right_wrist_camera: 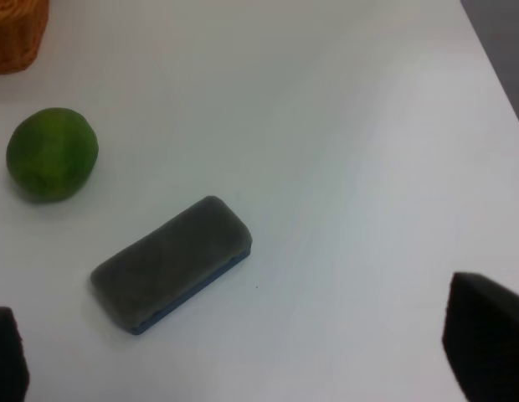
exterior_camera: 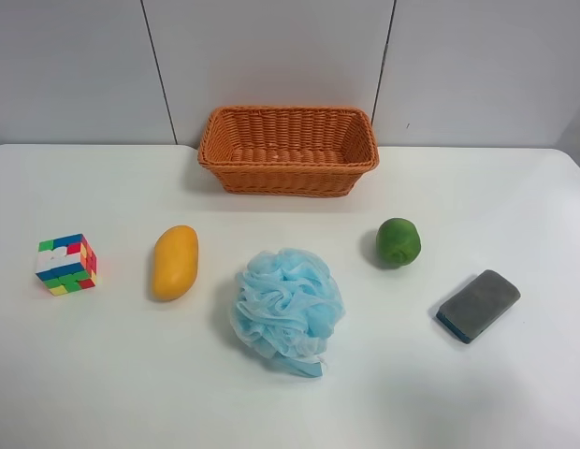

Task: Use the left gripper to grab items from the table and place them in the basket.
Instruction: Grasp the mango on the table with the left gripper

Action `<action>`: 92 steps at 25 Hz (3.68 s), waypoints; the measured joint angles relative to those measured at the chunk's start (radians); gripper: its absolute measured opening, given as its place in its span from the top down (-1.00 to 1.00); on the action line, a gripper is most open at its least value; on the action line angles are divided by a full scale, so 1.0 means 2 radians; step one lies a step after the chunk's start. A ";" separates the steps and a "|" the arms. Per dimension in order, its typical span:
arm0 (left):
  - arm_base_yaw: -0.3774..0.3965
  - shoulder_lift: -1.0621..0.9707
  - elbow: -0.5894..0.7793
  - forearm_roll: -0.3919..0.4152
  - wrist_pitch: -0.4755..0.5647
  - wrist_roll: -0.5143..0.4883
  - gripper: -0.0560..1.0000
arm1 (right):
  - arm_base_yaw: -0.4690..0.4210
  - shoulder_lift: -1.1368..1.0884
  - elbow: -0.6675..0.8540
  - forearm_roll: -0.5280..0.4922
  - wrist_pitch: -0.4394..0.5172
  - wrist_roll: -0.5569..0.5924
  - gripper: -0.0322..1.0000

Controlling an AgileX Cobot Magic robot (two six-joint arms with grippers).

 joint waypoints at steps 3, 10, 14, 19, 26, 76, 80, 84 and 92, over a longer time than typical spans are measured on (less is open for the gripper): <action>0.000 0.000 0.000 0.000 0.000 0.000 -0.95 | 0.000 0.000 0.000 0.000 0.000 0.000 -0.99; 0.000 0.000 0.000 0.000 0.000 0.000 -0.98 | 0.000 0.000 0.000 0.000 0.000 0.000 -0.99; 0.000 0.008 -0.009 -0.002 0.005 -0.004 -0.98 | 0.000 0.000 0.000 0.000 0.000 0.000 -0.99; 0.000 0.100 -0.084 0.000 0.027 -0.005 -0.98 | 0.000 0.000 0.000 0.000 0.000 0.000 -0.99; 0.000 0.290 -0.205 0.003 0.059 -0.005 -0.98 | 0.000 0.000 0.000 0.000 0.000 0.000 -0.99; -0.233 0.948 -0.335 -0.024 -0.143 -0.196 -0.99 | 0.000 0.000 0.000 0.000 0.000 0.000 -0.99; -0.233 0.969 -0.335 -0.026 -0.165 -0.196 -0.99 | 0.000 0.000 0.000 0.000 0.000 0.000 -0.99; -0.233 0.988 -0.335 -0.025 -0.184 -0.196 -0.99 | 0.000 0.000 0.000 0.000 0.000 0.000 -0.99; -0.233 0.998 -0.335 -0.023 -0.189 -0.196 -0.92 | 0.000 0.000 0.000 0.000 0.000 0.000 -0.99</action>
